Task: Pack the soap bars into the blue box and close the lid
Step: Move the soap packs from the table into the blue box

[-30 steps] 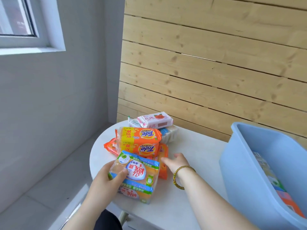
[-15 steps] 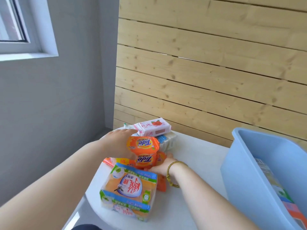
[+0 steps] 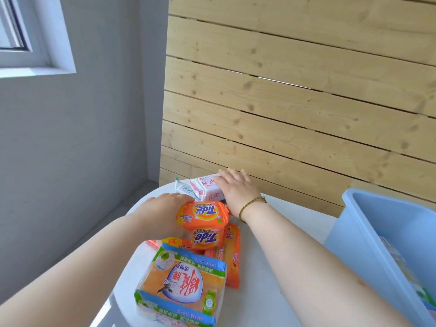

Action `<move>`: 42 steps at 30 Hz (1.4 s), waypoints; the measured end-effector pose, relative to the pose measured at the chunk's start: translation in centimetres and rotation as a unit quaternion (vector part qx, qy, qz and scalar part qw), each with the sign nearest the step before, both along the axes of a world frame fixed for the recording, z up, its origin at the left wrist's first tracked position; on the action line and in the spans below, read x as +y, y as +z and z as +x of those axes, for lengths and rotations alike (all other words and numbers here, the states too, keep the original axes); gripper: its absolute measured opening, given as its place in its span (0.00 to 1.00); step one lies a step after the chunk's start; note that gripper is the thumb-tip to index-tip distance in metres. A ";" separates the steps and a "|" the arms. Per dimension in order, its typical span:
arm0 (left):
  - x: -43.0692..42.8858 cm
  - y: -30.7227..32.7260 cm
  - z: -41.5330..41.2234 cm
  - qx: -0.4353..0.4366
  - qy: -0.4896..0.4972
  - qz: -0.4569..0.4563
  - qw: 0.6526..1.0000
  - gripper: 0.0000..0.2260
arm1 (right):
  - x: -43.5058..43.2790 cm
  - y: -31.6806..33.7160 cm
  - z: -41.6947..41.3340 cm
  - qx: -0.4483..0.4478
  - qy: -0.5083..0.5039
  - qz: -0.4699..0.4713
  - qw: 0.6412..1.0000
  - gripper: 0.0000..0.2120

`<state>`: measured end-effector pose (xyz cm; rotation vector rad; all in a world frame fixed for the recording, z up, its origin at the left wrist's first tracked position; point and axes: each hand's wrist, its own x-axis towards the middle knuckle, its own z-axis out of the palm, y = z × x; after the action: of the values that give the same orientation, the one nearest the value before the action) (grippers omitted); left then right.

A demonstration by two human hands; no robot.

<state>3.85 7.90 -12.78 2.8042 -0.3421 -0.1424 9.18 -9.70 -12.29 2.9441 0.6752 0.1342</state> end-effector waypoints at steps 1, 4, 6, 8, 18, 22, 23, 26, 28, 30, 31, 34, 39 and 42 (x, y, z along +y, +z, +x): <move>0.0 -0.1 0.0 0.001 -0.001 -0.002 1.000 0.34 | 0.2 0.0 0.3 0.006 0.004 -0.003 1.000 0.28; 0.1 -0.1 0.0 0.004 -0.004 -0.008 1.000 0.34 | 0.5 0.0 0.9 -0.008 0.008 0.015 1.000 0.25; 0.1 -0.1 0.0 0.005 -0.004 -0.007 1.000 0.34 | 0.7 0.2 1.1 -0.024 0.009 0.006 1.000 0.22; 0.1 0.0 -0.1 0.008 -0.003 -0.003 1.000 0.34 | 0.7 0.5 1.1 -0.036 0.011 -0.009 0.999 0.20; -0.9 1.7 -1.5 -0.013 0.001 0.042 0.999 0.45 | -2.7 6.5 -2.3 -0.141 -0.057 0.066 0.986 0.20; -5.1 4.1 -3.3 -0.098 -0.013 -0.072 0.993 0.37 | -6.1 12.1 -5.6 -0.182 -0.125 0.167 0.961 0.16; -6.5 4.5 -3.9 -0.109 -0.026 -0.120 0.987 0.34 | -7.5 13.4 -6.7 -0.174 -0.142 0.193 0.955 0.15; -11.5 5.4 -5.7 -0.109 -0.070 -0.236 0.963 0.26 | -12.8 16.7 -10.6 -0.110 -0.198 0.240 0.944 0.16; -15.1 5.4 -6.8 -0.100 -0.085 -0.282 0.950 0.25 | -16.7 17.7 -13.5 -0.064 -0.244 0.211 0.944 0.13; -18.5 5.0 -7.8 -0.096 -0.093 -0.313 0.940 0.23 | -20.1 17.5 -15.7 -0.024 -0.305 0.164 0.938 0.06; -20.2 4.8 -8.4 -0.091 -0.101 -0.324 0.936 0.23 | -21.7 17.0 -16.6 -0.005 -0.338 0.136 0.931 0.05; -24.6 4.3 -9.4 -0.090 -0.121 -0.341 0.928 0.24 | -25.2 14.4 -17.6 0.052 -0.406 0.069 0.910 0.13; -28.1 3.0 -8.9 -0.013 -0.079 -0.371 0.925 0.28 | -26.9 10.4 -16.5 0.086 -0.452 0.066 0.885 0.10; -28.1 2.4 -8.6 0.011 -0.082 -0.390 0.917 0.28 | -26.2 8.6 -14.8 0.095 -0.470 0.040 0.877 0.11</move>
<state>-4.71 -20.17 -10.42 1.9814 -0.4971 -0.0550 -5.65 -35.87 -3.64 3.0024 -0.8035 -0.2242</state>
